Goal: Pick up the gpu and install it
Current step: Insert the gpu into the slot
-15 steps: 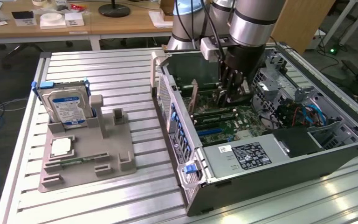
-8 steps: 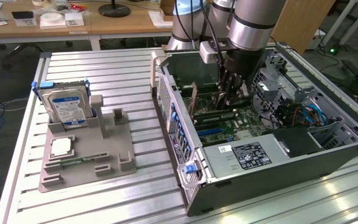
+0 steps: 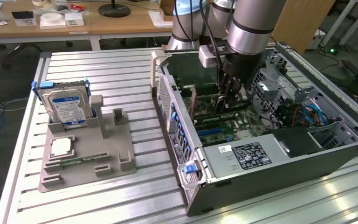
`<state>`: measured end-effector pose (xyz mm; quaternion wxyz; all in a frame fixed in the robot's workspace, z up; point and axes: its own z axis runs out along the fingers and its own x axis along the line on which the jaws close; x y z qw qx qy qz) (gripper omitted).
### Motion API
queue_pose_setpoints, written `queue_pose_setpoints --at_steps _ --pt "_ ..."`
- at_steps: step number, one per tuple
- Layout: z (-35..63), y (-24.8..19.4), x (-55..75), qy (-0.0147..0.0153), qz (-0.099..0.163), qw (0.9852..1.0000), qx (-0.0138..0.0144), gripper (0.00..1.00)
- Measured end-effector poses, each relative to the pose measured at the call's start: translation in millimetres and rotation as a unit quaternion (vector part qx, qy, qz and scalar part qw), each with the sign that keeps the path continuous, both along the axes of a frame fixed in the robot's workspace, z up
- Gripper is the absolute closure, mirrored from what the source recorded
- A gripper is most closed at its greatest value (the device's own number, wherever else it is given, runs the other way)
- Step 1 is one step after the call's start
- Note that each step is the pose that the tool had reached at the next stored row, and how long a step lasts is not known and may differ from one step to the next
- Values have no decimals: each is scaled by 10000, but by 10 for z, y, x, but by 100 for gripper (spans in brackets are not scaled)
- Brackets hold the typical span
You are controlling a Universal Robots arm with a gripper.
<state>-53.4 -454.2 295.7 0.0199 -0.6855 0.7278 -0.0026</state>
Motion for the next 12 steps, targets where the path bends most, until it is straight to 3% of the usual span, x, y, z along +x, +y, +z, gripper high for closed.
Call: queue_pose_setpoints --at_steps 12 --pt "-179 -9 -15 27 0 10000 0 72"
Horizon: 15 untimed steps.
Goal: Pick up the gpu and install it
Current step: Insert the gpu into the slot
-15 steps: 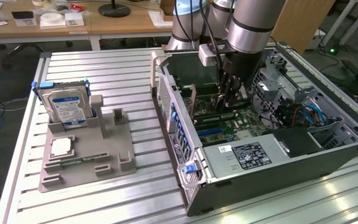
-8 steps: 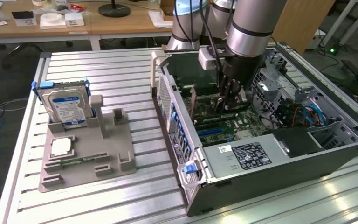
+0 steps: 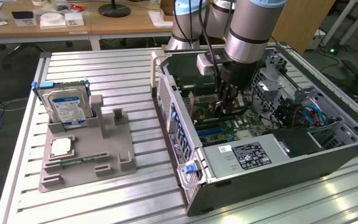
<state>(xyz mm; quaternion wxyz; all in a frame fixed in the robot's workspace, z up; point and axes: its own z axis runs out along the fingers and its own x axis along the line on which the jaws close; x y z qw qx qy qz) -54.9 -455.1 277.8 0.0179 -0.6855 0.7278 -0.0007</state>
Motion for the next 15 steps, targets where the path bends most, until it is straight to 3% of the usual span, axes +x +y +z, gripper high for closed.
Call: queue_pose_setpoints --at_steps 8,15 --pt "-121 -4 0 18 0 10000 0 72" --pt "-137 -4 -3 19 0 10000 0 72"
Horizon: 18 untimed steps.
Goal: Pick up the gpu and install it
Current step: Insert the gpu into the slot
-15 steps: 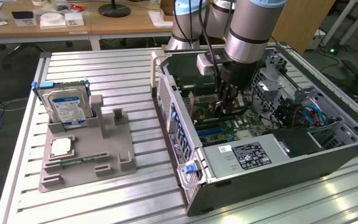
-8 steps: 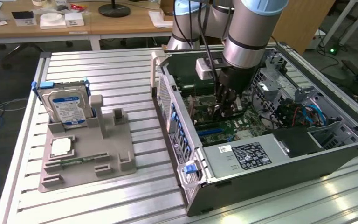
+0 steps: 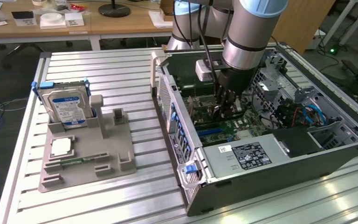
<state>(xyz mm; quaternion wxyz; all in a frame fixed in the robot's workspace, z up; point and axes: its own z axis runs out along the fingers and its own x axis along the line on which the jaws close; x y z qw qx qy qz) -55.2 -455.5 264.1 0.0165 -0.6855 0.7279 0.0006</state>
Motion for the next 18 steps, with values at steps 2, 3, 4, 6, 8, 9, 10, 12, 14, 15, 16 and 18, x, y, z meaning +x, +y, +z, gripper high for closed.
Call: queue_pose_setpoints --at_steps 2,3,4,6,8,9,10,12,14,15,16,18 --pt "-7 1 0 -1 0 10000 2 72" --pt "-15 1 0 -1 0 10000 2 72" --pt "-25 0 0 -1 0 10000 1 72" --pt "-35 0 -1 0 0 10000 1 72" --pt "-35 0 -2 1 0 10000 0 72" --pt "-36 0 -2 0 0 10000 1 72" --pt "-36 0 -2 0 0 10000 1 72" --pt "-36 0 -1 0 0 10000 1 72" --pt "-36 0 -2 0 0 10000 1 72" --pt "-36 0 -2 0 0 10000 1 72" --pt "-36 0 -2 0 0 10000 1 72" --pt "-36 0 -2 0 0 10000 1 72"
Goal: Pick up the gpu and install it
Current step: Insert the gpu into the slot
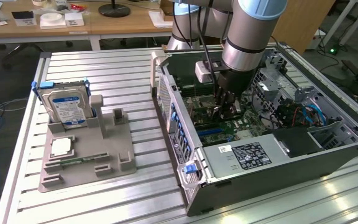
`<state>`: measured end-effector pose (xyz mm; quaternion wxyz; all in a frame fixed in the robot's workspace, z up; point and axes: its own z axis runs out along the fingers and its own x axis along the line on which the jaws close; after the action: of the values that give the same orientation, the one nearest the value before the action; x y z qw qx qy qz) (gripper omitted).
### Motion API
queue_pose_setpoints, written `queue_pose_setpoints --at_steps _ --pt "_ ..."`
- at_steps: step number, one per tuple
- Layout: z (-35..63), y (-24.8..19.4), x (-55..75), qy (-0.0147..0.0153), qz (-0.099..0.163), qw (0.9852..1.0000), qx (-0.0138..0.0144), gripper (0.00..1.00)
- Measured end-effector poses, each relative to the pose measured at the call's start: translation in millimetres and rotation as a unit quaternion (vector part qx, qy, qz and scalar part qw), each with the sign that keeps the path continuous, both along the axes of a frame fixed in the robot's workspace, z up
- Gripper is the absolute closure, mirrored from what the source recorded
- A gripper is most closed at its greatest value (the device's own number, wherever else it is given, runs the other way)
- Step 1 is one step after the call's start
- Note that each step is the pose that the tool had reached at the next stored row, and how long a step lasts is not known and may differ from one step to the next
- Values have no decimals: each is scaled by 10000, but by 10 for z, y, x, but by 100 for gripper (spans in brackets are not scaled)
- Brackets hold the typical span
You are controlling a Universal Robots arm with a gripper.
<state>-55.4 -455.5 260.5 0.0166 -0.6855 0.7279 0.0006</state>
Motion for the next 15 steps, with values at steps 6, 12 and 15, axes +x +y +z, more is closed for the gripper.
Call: queue_pose_setpoints --at_steps 6,12,15 --pt "-5 -12 -35 0 1 10000 0 72" --pt "-11 -63 -37 0 -1 10000 0 72" --pt "-23 -70 -36 0 0 10000 0 72"
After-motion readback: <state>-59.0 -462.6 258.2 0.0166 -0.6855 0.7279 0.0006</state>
